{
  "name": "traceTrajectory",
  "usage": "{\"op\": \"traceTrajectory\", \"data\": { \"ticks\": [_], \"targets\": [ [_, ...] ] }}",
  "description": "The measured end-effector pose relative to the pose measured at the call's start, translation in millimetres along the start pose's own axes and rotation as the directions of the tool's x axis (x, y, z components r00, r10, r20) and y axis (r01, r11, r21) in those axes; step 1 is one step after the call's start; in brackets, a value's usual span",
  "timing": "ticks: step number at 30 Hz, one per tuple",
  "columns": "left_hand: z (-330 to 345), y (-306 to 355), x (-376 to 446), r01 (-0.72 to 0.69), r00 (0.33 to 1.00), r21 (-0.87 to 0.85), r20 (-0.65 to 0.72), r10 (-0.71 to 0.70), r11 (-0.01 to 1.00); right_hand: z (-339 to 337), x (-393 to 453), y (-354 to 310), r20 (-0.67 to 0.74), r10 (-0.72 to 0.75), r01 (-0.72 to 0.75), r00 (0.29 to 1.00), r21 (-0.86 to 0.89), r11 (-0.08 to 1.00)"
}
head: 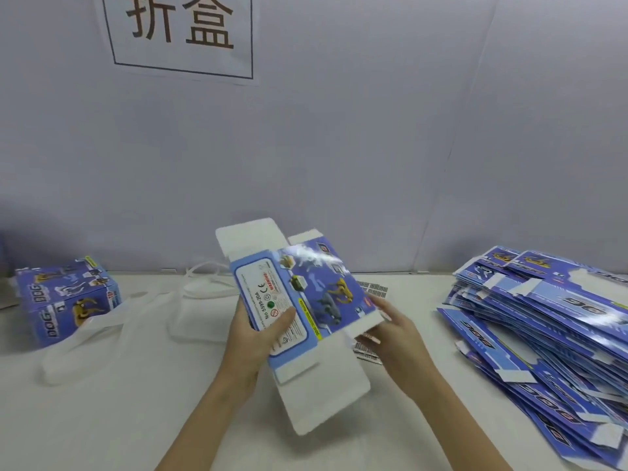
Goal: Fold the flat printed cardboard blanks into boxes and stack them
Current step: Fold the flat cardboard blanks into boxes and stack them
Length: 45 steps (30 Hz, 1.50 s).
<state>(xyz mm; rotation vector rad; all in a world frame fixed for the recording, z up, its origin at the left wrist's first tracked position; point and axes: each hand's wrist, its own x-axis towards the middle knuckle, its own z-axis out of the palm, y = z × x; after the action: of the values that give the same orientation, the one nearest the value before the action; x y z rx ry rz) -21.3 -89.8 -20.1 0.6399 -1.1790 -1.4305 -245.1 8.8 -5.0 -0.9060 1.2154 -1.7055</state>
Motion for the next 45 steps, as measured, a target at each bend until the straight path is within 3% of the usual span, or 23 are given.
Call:
{"op": "traceTrajectory", "data": {
  "ticks": [2, 4, 6, 8, 10, 12, 18, 23, 28, 31, 33, 38, 45],
  "targets": [
    [-7.7, 2.3, 2.1, 0.023, 0.994, 0.076, 0.108, -0.031, 0.997, -7.4, 1.4, -9.5, -0.033, 0.075, -0.068, 0.997, 0.178, 0.982],
    [-10.8, 4.5, 1.7, 0.025, 0.976, 0.164, 0.211, -0.06, 0.986, -9.1, -4.7, -15.1, 0.054, 0.144, -0.153, 0.988, 0.233, 0.96],
    [-9.0, 5.4, 0.5, 0.032, 0.955, 0.219, 0.282, -0.095, 0.975, -4.9, -11.4, -14.8, 0.128, 0.179, -0.196, 0.975, 0.131, 0.972],
    [-1.9, 4.9, -3.3, -0.024, 0.966, 0.333, 0.249, -0.064, 0.943, 2.2, -14.8, -12.3, 0.108, 0.16, -0.165, 0.981, 0.042, 0.985],
    [6.5, 3.5, -4.7, -0.145, 0.988, 0.616, 0.134, 0.078, 0.774, 12.1, -18.0, -10.3, 0.075, 0.123, -0.127, 0.99, 0.046, 0.991],
    [15.7, 3.9, -8.6, -0.213, 0.975, 0.725, 0.119, 0.185, 0.655, 22.9, -21.1, -7.7, 0.067, 0.09, -0.095, 0.994, 0.076, 0.993],
    [23.5, 12.6, -14.6, -0.227, 0.972, 0.71, 0.118, 0.206, 0.666, 47.1, -23.8, 1.2, 0.078, -0.061, 0.057, 0.995, 0.05, 0.997],
    [23.9, 21.6, -21.4, -0.291, 0.953, 0.423, 0.212, 0.218, 0.858, 57.4, -16.1, -3.5, 0.133, -0.162, 0.174, 0.978, -0.081, 0.982],
    [20.8, 34.8, -16.2, -0.19, 0.928, 0.169, 0.353, 0.12, 0.967, 63.1, -11.3, -28.4, 0.064, -0.346, 0.351, 0.936, -0.084, 0.933],
    [16.6, 37.0, -19.6, -0.171, 0.902, 0.162, 0.423, 0.089, 0.972, 67.1, -16.5, -29.8, 0.083, -0.43, 0.436, 0.899, -0.088, 0.896],
    [16.2, 41.1, -20.2, -0.183, 0.916, 0.184, 0.39, 0.099, 0.966, 66.5, -20.6, -26.9, 0.105, -0.44, 0.448, 0.892, -0.073, 0.891],
    [16.6, 50.8, -16.7, -0.334, 0.931, 0.244, 0.233, 0.279, 0.91, 62.1, -28.3, -20.5, 0.188, -0.477, 0.505, 0.859, -0.154, 0.849],
    [22.5, 63.4, -23.1, -0.52, 0.852, 0.283, 0.239, 0.466, 0.806, 59.8, -36.3, -10.4, 0.2, -0.596, 0.629, 0.777, -0.281, 0.725]
  ]
}}
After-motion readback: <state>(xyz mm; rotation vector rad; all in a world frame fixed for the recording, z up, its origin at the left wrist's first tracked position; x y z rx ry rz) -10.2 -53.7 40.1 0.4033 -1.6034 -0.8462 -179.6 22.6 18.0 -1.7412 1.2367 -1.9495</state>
